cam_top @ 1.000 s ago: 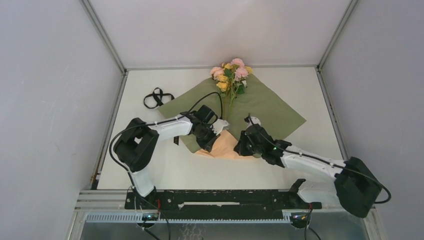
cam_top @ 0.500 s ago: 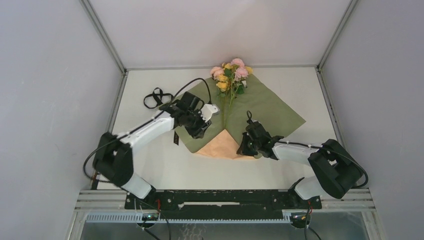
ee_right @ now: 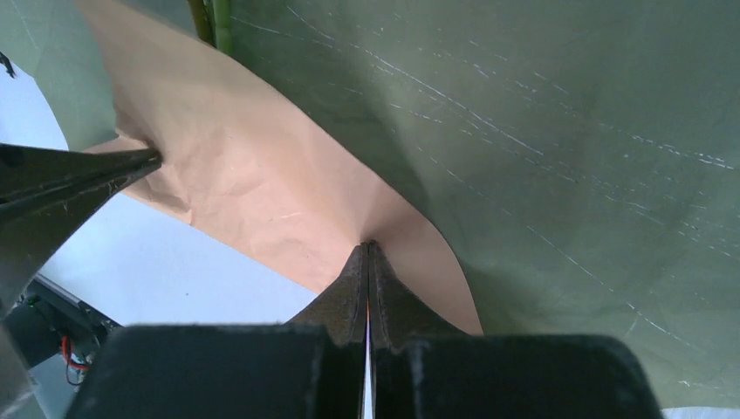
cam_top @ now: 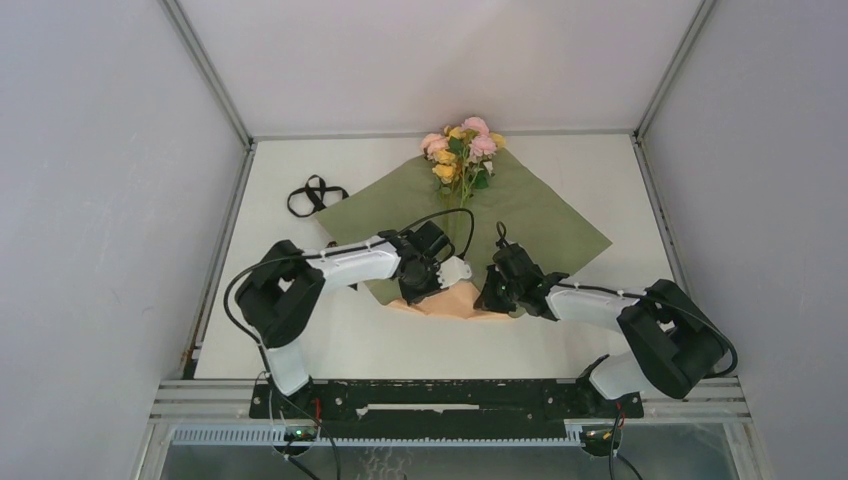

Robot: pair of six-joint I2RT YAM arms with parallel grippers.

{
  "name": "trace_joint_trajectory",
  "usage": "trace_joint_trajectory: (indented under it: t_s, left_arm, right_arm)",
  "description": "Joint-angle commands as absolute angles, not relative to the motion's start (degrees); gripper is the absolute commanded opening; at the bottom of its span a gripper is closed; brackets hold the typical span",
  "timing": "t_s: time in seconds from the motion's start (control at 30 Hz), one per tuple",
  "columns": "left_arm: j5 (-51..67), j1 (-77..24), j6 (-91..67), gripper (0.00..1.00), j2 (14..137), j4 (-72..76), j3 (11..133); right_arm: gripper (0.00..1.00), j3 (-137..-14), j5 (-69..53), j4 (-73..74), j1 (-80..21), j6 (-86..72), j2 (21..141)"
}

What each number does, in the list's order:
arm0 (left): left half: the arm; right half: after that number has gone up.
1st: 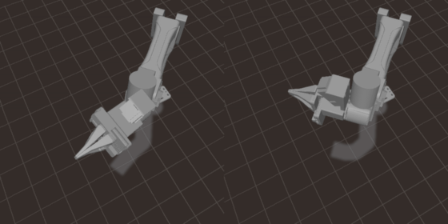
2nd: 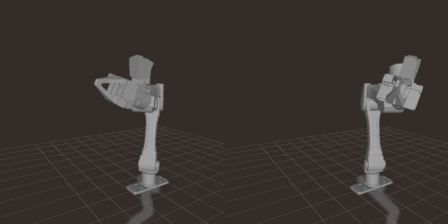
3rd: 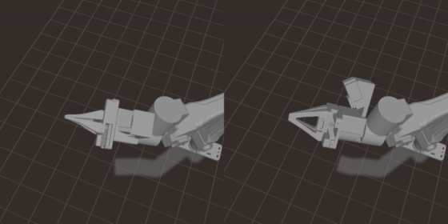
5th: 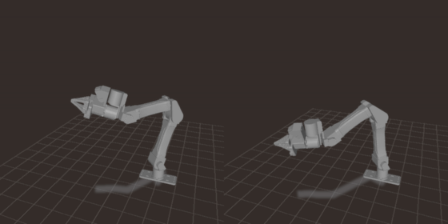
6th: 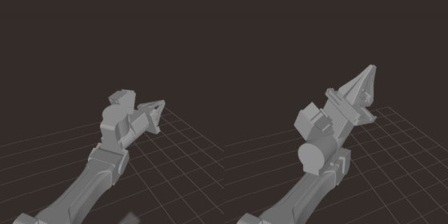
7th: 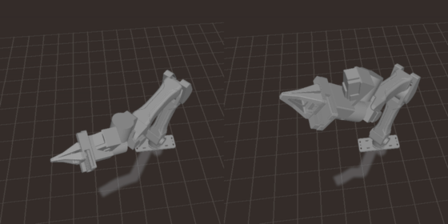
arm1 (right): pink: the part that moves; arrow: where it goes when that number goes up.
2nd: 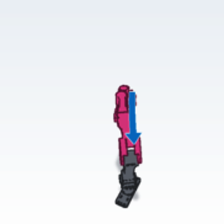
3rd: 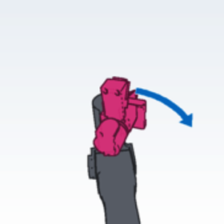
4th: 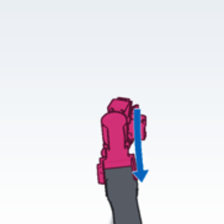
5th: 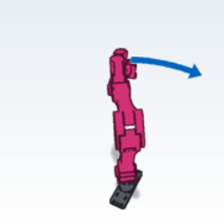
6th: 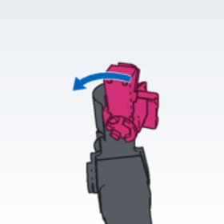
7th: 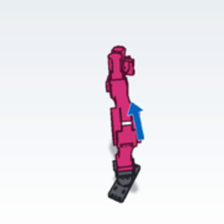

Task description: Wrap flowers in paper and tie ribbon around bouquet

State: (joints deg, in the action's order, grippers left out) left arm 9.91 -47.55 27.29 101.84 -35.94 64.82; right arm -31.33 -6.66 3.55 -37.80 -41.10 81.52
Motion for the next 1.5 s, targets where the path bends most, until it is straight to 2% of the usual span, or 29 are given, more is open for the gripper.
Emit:
trace_joint_trajectory:
  t_s: [0.0,0.57,0.7,0.77,0.87,0.93,1.07,1.13,1.3,1.37,1.47]
  left_arm:
    - [2.0,-47.4,29.3,0.03,103.9,-35.6,63.9]
    - [3.0,-43.8,31.7,0.03,91.3,-40.2,48.4]
    - [4.7,-36.3,29.6,0.05,86.6,-40.3,49.4]
    - [10.7,-27.9,25.2,0.08,85.5,-40.2,53.2]
    - [18.8,-14.0,12.6,0.18,86.1,-35.9,58.0]
    - [23.4,-6.8,6.2,0.3,87.7,-32.4,59.7]
    - [29.9,2.4,-4.0,0.6,92.4,-24.2,60.8]
    - [32.1,4.7,-9.3,0.67,95.8,-22.3,62.3]
    - [35.3,6.1,-17.0,0.71,103.9,-20.6,65.6]
    - [35.6,6.1,-17.9,0.68,105.9,-20.2,66.3]
    - [34.7,6.1,-18.0,0.58,106.1,-18.2,65.8]
  right_arm:
    - [0.0,-29.6,-6.8,5.9,-37.3,-41.7,80.4]
    - [0.0,-27.5,-6.6,6.5,-35.5,-40.7,80.6]
    - [0.0,-27.5,-7.1,5.5,-35.4,-40.7,81.4]
    - [0.0,-27.6,-7.5,5.0,-35.4,-40.6,81.8]
    - [0.0,-27.5,-7.5,4.7,-35.5,-40.7,82.0]
    - [0.0,-27.5,-7.4,4.9,-35.4,-40.6,82.1]
    - [0.0,-27.5,-7.4,4.7,-35.4,-40.5,82.2]
    - [0.0,-27.5,-7.4,4.4,-35.4,-40.6,82.2]
    - [0.0,-27.5,-7.6,4.0,-35.3,-40.7,82.4]
    - [0.0,-27.5,-7.6,4.3,-35.3,-40.6,82.5]
    - [0.0,-27.5,-7.1,5.0,-35.4,-40.4,82.2]
